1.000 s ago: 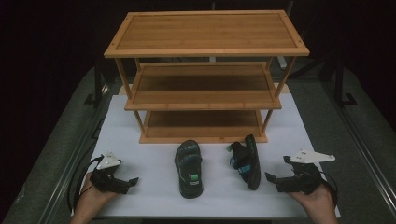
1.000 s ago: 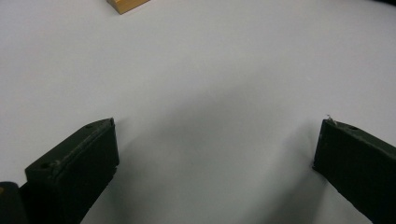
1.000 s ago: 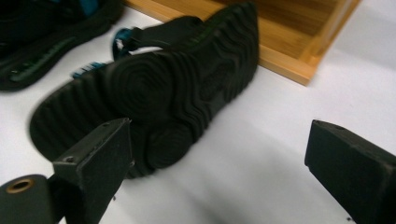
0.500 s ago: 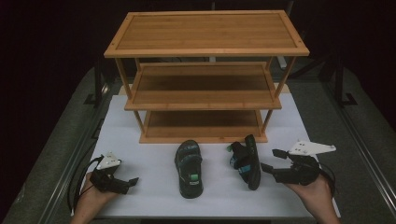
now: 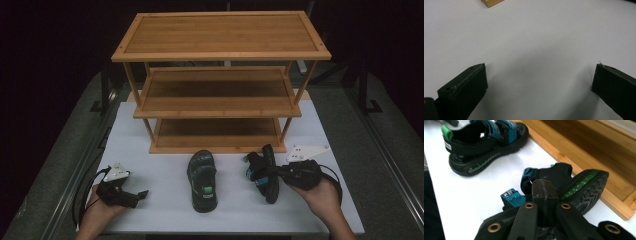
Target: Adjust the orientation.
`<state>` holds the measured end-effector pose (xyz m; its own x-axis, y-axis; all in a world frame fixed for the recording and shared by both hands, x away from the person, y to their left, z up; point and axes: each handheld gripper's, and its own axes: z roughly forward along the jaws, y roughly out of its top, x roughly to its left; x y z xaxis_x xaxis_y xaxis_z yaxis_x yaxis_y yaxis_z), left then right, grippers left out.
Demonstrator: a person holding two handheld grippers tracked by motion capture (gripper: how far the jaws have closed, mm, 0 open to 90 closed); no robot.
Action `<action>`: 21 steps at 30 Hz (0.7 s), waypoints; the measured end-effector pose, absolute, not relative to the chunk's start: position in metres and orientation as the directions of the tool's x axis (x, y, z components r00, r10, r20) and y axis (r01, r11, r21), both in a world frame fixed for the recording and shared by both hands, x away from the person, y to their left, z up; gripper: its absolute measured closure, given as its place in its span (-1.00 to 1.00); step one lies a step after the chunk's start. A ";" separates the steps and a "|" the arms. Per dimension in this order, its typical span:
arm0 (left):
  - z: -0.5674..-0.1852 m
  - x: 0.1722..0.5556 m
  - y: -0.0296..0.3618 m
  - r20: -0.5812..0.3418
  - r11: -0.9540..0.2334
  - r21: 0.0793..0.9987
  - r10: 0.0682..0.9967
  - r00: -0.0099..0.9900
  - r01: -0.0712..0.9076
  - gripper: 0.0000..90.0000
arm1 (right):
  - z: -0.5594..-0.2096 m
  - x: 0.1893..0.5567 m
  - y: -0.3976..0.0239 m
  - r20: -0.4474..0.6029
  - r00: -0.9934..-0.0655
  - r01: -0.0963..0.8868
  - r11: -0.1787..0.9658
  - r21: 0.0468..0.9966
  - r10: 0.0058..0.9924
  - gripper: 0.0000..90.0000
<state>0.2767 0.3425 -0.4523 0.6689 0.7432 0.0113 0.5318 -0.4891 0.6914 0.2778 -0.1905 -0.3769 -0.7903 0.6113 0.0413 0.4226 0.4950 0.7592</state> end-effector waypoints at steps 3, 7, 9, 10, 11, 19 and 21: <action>-0.452 0.277 0.342 0.012 -0.489 0.692 0.743 0.669 0.531 -1.00 | -0.378 0.278 -0.192 0.048 -0.790 0.423 0.487 0.764 0.611 0.99; -0.452 0.276 0.342 0.014 -0.490 0.692 0.743 0.669 0.530 -1.00 | -0.378 0.275 -0.199 0.049 -0.780 0.424 0.470 0.774 0.624 0.99; -0.452 0.276 0.342 0.014 -0.490 0.692 0.743 0.669 0.530 -1.00 | -0.377 0.274 -0.203 0.050 -0.774 0.427 0.462 0.777 0.631 1.00; -0.452 0.276 0.342 0.014 -0.489 0.692 0.744 0.668 0.531 -1.00 | -0.377 0.274 -0.206 0.050 -0.770 0.429 0.458 0.779 0.636 0.99; -0.452 0.276 0.342 0.014 -0.489 0.692 0.744 0.668 0.531 -1.00 | -0.377 0.273 -0.208 0.049 -0.768 0.429 0.456 0.779 0.639 0.99; -0.452 0.276 0.342 0.014 -0.491 0.691 0.743 0.669 0.530 -1.00 | -0.378 0.269 -0.229 0.070 -0.740 0.450 0.414 0.791 0.669 1.00; -0.452 0.277 0.343 0.016 -0.493 0.690 0.742 0.670 0.530 -1.00 | -0.379 0.268 -0.234 0.077 -0.734 0.452 0.402 0.796 0.674 1.00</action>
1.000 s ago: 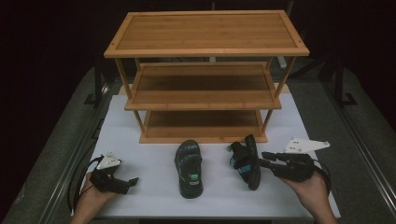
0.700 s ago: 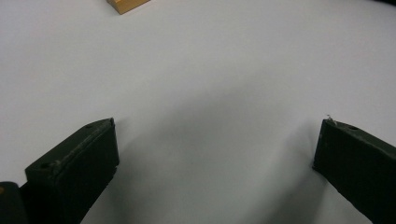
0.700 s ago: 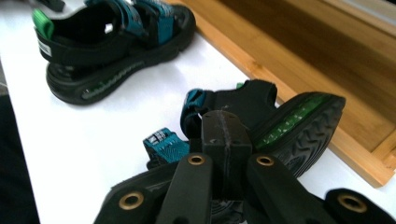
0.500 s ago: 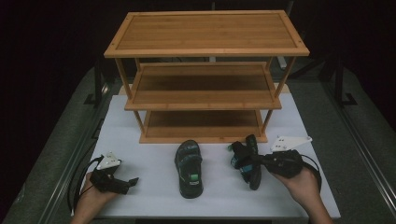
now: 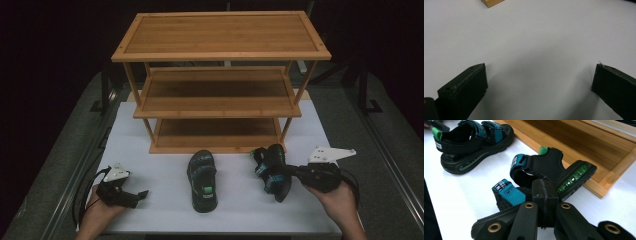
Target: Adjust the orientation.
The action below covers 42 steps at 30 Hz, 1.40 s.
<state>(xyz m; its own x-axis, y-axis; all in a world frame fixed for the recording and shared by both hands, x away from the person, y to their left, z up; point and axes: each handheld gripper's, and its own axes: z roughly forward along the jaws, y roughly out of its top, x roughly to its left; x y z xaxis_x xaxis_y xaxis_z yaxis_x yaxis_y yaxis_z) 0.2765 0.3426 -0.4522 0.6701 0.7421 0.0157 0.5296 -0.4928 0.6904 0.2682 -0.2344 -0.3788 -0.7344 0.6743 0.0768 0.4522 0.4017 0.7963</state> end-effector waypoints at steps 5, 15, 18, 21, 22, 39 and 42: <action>-0.452 0.276 0.342 0.014 -0.491 0.691 0.743 0.670 0.530 -1.00 | -0.382 0.266 -0.246 0.092 -0.719 0.463 0.377 0.802 0.689 1.00; -0.452 0.276 0.342 0.014 -0.491 0.690 0.743 0.669 0.532 -1.00 | -0.390 0.263 -0.265 0.129 -0.695 0.487 0.331 0.808 0.708 1.00; -0.452 0.276 0.342 0.014 -0.492 0.690 0.743 0.669 0.531 -1.00 | -0.393 0.263 -0.269 0.145 -0.692 0.493 0.316 0.811 0.707 1.00; -0.452 0.276 0.342 0.013 -0.491 0.690 0.743 0.669 0.532 -1.00 | -0.395 0.263 -0.274 0.157 -0.689 0.499 0.306 0.811 0.708 0.99; -0.452 0.277 0.342 0.014 -0.492 0.690 0.743 0.669 0.531 -1.00 | -0.396 0.263 -0.275 0.161 -0.686 0.503 0.302 0.809 0.710 1.00; -0.452 0.277 0.342 0.014 -0.491 0.690 0.743 0.669 0.531 -1.00 | -0.430 0.269 -0.287 0.238 -0.659 0.585 0.286 0.759 0.714 1.00; -0.452 0.276 0.342 0.015 -0.491 0.691 0.743 0.669 0.530 -1.00 | -0.430 0.266 -0.290 0.231 -0.651 0.581 0.279 0.765 0.724 0.99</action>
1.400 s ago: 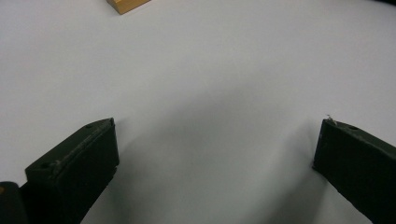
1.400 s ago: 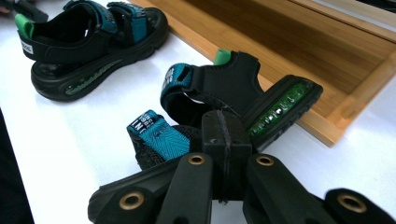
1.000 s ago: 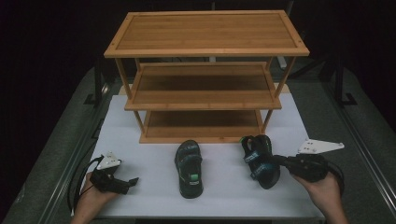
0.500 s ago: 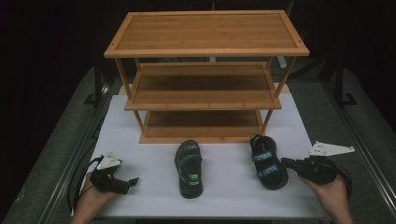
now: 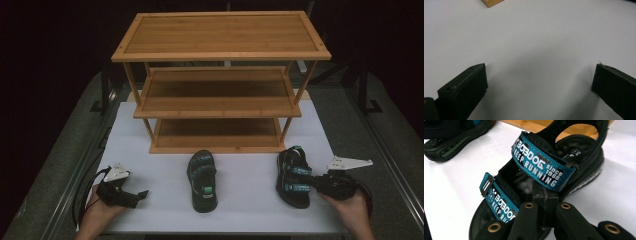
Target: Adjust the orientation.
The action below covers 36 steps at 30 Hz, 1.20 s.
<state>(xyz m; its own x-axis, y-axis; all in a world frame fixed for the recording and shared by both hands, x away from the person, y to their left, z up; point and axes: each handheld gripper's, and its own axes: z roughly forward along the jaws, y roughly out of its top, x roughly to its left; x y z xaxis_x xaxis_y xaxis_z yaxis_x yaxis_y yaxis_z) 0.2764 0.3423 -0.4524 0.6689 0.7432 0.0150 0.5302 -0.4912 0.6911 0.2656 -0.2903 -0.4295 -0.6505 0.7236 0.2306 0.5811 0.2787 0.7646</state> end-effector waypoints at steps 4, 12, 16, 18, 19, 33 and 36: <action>-0.452 0.276 0.342 0.015 -0.491 0.691 0.743 0.669 0.530 -1.00 | -0.423 0.259 -0.296 0.221 -0.649 0.571 0.274 0.774 0.728 0.95; -0.452 0.277 0.342 0.014 -0.491 0.691 0.743 0.669 0.531 -1.00 | -0.401 0.244 -0.300 0.149 -0.680 0.509 0.316 0.801 0.718 0.55; -0.452 0.277 0.342 0.013 -0.490 0.691 0.743 0.669 0.531 -1.00 | -0.383 0.253 -0.287 0.112 -0.720 0.464 0.354 0.812 0.685 0.35; -0.453 0.277 0.342 0.013 -0.489 0.692 0.744 0.668 0.531 -1.00 | -0.379 0.261 -0.281 0.101 -0.736 0.451 0.374 0.810 0.669 0.31; -0.452 0.277 0.342 0.013 -0.489 0.692 0.744 0.668 0.531 -1.00 | -0.378 0.265 -0.279 0.101 -0.744 0.449 0.383 0.807 0.661 0.30; -0.453 0.277 0.342 0.013 -0.489 0.692 0.744 0.668 0.531 -1.00 | -0.386 0.294 -0.261 0.098 -0.773 0.469 0.461 0.753 0.627 0.44; -0.452 0.277 0.342 0.013 -0.489 0.692 0.744 0.668 0.531 -1.00 | -0.387 0.294 -0.261 0.114 -0.782 0.470 0.459 0.754 0.613 0.56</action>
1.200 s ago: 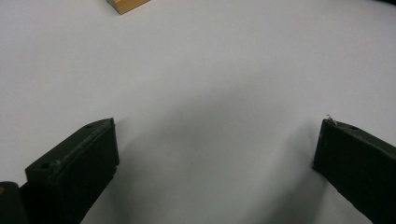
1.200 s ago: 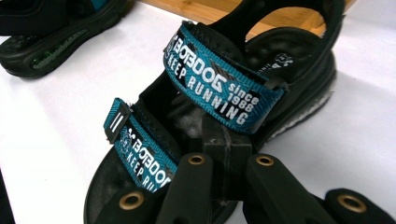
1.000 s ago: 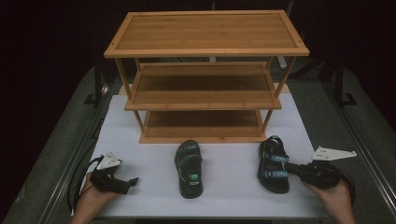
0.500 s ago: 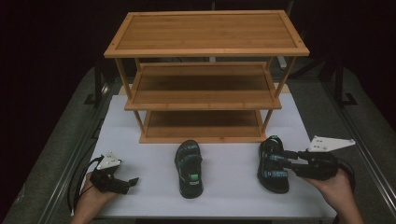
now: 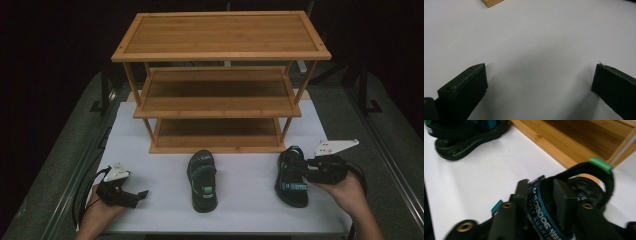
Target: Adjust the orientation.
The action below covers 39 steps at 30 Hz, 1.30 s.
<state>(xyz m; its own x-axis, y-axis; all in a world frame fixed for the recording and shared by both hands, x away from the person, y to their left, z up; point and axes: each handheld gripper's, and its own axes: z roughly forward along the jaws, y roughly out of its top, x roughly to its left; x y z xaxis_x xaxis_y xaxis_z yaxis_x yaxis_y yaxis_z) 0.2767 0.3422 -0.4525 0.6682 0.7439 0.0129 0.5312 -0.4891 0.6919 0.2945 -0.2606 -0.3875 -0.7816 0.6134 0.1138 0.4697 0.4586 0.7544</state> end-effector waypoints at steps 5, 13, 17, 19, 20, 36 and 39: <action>-0.453 0.277 0.342 0.012 -0.488 0.692 0.744 0.668 0.531 -1.00 | -0.387 0.293 -0.255 0.144 -0.793 0.465 0.435 0.771 0.592 0.65; -0.452 0.277 0.342 0.012 -0.489 0.692 0.744 0.668 0.532 -1.00 | -0.372 0.298 -0.227 0.190 -0.818 0.446 0.391 0.805 0.543 0.68; -0.452 0.277 0.342 0.012 -0.489 0.692 0.744 0.668 0.532 -1.00 | -0.366 0.303 -0.198 0.195 -0.837 0.429 0.393 0.813 0.511 0.68; -0.452 0.277 0.342 0.012 -0.489 0.691 0.744 0.668 0.532 -1.00 | -0.365 0.304 -0.188 0.193 -0.843 0.425 0.403 0.811 0.501 0.68; -0.452 0.277 0.342 0.012 -0.488 0.692 0.744 0.668 0.532 -1.00 | -0.366 0.305 -0.178 0.193 -0.849 0.422 0.413 0.807 0.491 0.68; -0.452 0.277 0.342 0.011 -0.488 0.691 0.744 0.668 0.533 -1.00 | -0.383 0.312 -0.134 0.178 -0.851 0.420 0.436 0.796 0.494 0.53; -0.452 0.277 0.342 0.011 -0.488 0.691 0.744 0.668 0.533 -1.00 | -0.372 0.312 -0.145 0.169 -0.844 0.404 0.395 0.825 0.510 0.51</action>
<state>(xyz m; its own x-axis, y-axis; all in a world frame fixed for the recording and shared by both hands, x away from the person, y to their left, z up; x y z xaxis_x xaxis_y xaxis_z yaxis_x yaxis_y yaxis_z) 0.2769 0.3423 -0.4524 0.6680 0.7441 0.0109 0.5327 -0.4884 0.6911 0.3121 -0.1450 -0.3719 -0.8436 0.5096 0.1694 0.4041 0.3947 0.8252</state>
